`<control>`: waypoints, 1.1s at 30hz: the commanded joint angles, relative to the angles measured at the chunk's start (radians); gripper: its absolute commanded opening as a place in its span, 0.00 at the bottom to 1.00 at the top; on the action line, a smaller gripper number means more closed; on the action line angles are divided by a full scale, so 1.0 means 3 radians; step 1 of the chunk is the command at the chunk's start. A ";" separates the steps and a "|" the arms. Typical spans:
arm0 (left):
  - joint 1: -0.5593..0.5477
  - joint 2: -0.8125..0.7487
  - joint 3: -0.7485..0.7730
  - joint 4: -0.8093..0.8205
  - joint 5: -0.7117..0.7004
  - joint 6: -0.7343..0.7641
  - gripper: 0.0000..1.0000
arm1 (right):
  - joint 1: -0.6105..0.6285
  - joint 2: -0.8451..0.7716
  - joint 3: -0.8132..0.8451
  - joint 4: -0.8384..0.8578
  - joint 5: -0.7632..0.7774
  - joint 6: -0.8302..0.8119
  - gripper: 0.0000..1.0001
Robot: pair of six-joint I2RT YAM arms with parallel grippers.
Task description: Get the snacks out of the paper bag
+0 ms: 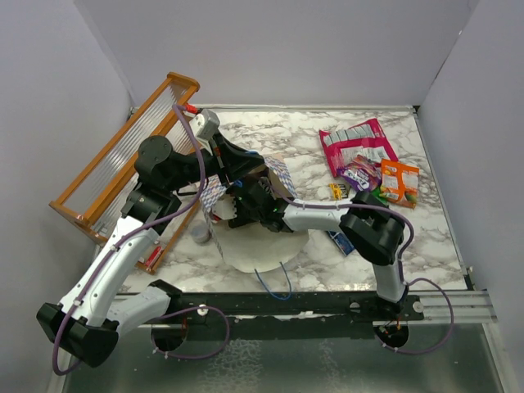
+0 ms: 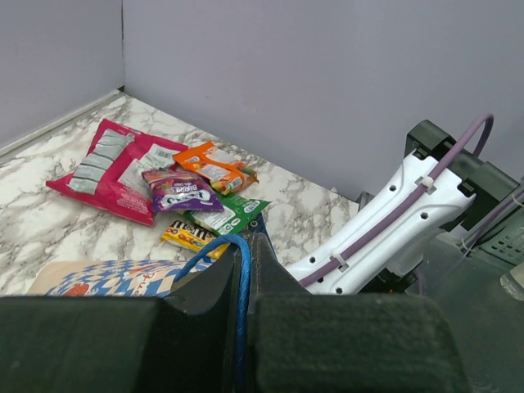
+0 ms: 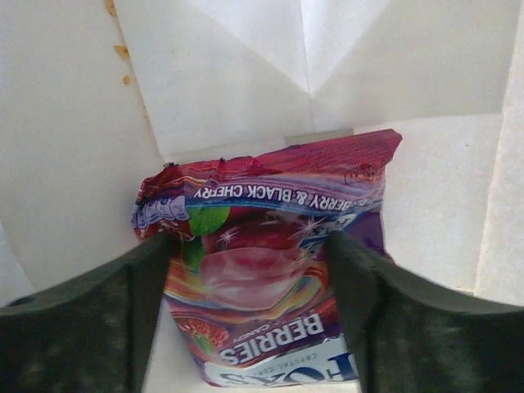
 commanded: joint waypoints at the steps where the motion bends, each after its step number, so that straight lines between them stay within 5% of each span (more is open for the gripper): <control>1: -0.0013 -0.0121 0.0065 0.0209 0.0031 -0.0033 0.00 | -0.0050 0.0111 0.0071 0.0097 0.0169 0.0065 0.63; 9: -0.0013 -0.0128 0.0042 0.0068 -0.0118 0.0031 0.00 | -0.0060 0.0055 0.0068 0.0050 0.0140 0.0093 0.23; 15: -0.0013 -0.0142 0.0051 -0.0090 -0.0389 0.0097 0.00 | -0.0058 -0.0079 0.0042 -0.0054 0.0069 0.0160 0.08; 33: -0.0013 -0.0167 -0.0025 -0.0160 -0.1021 0.0089 0.00 | -0.0056 -0.0844 -0.0320 -0.0077 -0.0493 0.0400 0.01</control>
